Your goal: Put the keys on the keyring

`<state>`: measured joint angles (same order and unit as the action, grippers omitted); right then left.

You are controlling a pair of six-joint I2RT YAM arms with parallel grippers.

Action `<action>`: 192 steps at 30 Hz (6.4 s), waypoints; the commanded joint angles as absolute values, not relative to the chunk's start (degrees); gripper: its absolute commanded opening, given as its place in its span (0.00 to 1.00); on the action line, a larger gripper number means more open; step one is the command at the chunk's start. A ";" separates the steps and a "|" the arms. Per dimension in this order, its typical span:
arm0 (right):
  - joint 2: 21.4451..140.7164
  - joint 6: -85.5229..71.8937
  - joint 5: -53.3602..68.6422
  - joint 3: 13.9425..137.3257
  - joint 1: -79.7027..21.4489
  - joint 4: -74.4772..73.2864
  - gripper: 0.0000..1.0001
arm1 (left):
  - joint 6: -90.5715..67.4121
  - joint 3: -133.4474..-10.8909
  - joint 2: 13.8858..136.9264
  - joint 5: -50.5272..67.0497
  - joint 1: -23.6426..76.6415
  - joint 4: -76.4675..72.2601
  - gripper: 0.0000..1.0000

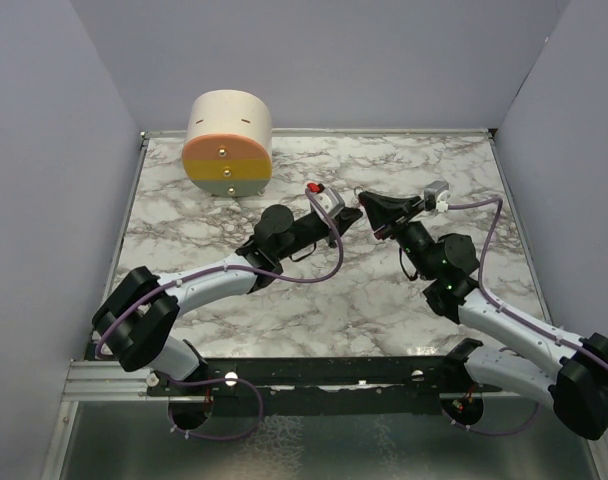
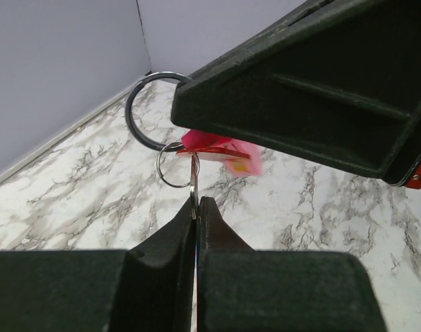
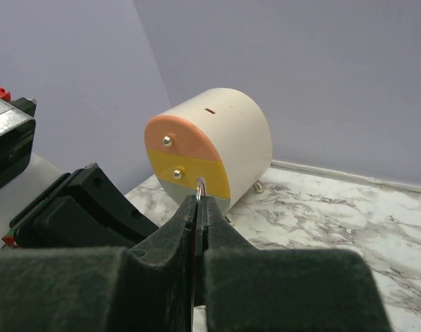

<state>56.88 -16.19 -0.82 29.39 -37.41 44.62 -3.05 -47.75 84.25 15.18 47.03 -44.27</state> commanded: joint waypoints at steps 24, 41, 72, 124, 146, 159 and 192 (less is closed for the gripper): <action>57.12 -8.23 -3.68 29.56 -37.62 49.61 0.01 | -5.55 -40.97 74.88 -0.26 49.00 -43.65 0.54; 53.24 -6.04 3.88 24.43 -37.62 47.09 0.01 | -18.79 -47.67 77.11 24.68 38.06 -42.76 0.26; 56.44 -7.63 5.66 25.84 -37.62 48.23 0.01 | -19.31 -50.08 81.67 30.68 39.24 -45.68 0.29; 57.50 -15.13 3.93 22.37 -37.60 54.13 0.01 | -20.54 -47.76 83.25 24.99 41.48 -54.42 0.00; 60.08 -13.83 3.04 28.10 -37.61 44.09 0.01 | -16.43 -50.40 83.47 16.37 41.70 -42.88 0.00; 63.41 -13.45 1.48 32.39 -37.61 38.85 0.12 | -13.80 -51.87 83.04 13.23 42.57 -38.44 0.00; 57.72 -3.41 -3.54 33.01 -37.62 22.60 0.68 | -6.67 -61.64 81.86 -0.51 43.62 -13.51 0.00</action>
